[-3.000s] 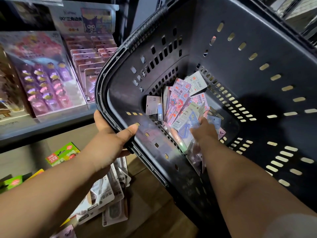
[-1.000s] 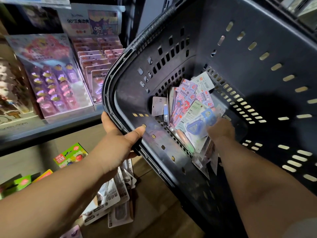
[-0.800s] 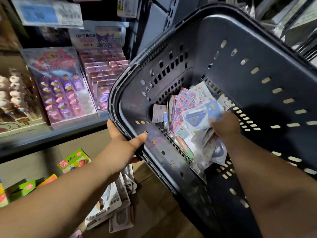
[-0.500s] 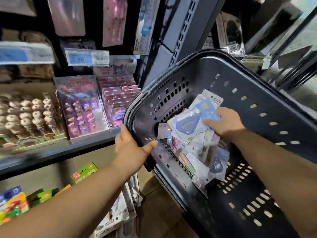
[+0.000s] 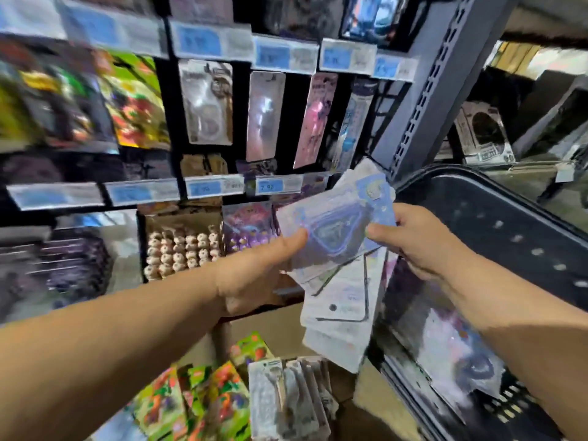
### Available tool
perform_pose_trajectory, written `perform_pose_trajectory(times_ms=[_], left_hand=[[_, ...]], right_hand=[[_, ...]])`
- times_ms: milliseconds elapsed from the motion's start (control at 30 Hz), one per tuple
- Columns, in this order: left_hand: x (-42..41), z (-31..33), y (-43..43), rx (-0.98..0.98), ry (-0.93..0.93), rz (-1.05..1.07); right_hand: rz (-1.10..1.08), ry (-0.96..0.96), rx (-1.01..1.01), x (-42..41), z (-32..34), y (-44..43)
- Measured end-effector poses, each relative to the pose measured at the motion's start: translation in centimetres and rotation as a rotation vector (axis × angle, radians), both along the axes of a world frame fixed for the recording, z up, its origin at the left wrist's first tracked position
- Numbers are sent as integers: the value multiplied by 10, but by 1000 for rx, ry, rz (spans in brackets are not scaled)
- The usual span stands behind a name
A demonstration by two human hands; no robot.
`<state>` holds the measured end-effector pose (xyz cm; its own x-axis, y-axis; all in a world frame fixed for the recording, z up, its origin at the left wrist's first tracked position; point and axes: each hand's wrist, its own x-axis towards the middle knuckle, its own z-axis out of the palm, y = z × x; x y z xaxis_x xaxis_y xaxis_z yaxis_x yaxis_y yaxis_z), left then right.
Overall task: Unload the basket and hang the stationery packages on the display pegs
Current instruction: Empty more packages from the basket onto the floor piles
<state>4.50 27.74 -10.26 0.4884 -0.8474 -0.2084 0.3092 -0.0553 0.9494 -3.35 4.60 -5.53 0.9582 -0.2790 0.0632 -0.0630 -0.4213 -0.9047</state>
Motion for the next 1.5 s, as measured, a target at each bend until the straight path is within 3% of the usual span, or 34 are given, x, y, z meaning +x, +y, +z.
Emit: perform_pose_trajectory(times_ms=[100, 233, 367, 600, 900, 1167, 1500], left_hand=[[1, -12, 61, 10, 43, 15], [-13, -42, 129, 41, 66, 200], [-30, -88, 168, 62, 129, 426], [-45, -127, 223, 113, 212, 557], [-68, -146, 245, 52, 321, 653], [-80, -146, 267, 65, 198, 827], [-76, -144, 260, -32, 63, 845]], right_hand=[[85, 31, 127, 28, -20, 51], [143, 73, 247, 55, -56, 125], [162, 129, 335, 76, -103, 185], [228, 270, 504, 79, -158, 247], [263, 359, 661, 64, -162, 275], [105, 356, 813, 53, -161, 251], [162, 377, 722, 37, -161, 243]])
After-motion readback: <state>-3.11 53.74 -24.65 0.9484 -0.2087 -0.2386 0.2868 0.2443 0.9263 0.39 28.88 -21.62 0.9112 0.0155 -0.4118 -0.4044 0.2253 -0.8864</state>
